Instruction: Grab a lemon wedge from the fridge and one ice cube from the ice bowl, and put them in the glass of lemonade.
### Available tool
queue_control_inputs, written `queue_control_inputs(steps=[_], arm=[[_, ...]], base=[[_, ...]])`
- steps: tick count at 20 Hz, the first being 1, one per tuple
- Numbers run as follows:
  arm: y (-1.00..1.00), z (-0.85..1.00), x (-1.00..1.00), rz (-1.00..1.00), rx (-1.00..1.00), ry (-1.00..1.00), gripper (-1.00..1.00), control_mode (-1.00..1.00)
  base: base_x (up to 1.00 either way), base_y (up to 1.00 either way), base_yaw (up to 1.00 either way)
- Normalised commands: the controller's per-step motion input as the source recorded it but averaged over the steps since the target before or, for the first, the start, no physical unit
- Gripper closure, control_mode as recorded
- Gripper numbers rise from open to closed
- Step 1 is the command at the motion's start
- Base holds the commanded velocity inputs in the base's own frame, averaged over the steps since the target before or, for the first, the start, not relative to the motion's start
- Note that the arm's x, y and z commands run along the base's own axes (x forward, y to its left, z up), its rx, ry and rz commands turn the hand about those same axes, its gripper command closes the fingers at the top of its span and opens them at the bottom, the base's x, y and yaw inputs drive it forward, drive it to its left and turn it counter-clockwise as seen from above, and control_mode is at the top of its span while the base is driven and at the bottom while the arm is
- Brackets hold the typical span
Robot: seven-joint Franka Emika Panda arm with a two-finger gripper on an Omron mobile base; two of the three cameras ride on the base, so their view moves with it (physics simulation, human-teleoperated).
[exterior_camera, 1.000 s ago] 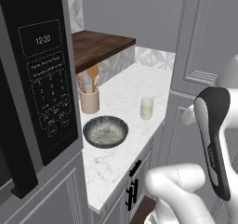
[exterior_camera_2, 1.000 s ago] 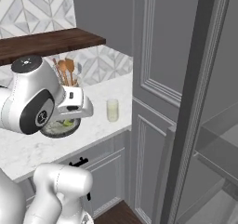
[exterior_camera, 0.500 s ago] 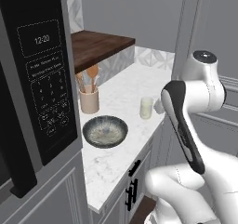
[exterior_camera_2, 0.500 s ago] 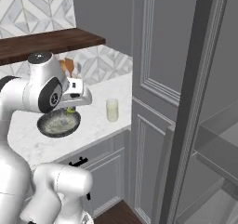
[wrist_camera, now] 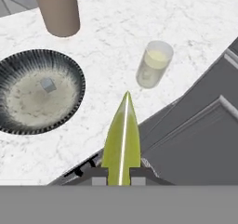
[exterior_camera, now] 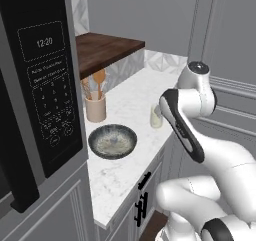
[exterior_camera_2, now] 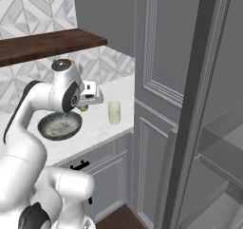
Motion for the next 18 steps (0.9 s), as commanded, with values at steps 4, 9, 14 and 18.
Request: queue_control_inputs(steps=[4,9,14,18], arm=[[-0.09,0.0,0.99,-0.01,-0.01,0.06,1.0,-1.0],[-0.25,0.0,0.61,-0.07,0.0,0.0,1.0,-1.0],[-0.19,-0.11,0.18,0.0,0.0,0.05,1.0,-1.0],[-0.05,-0.18,0.18,0.0,0.0,0.0,1.0,-1.0]], base=[[0.0,0.0,0.0],[0.0,0.0,0.0],[0.0,0.0,0.0],[0.0,0.0,0.0]])
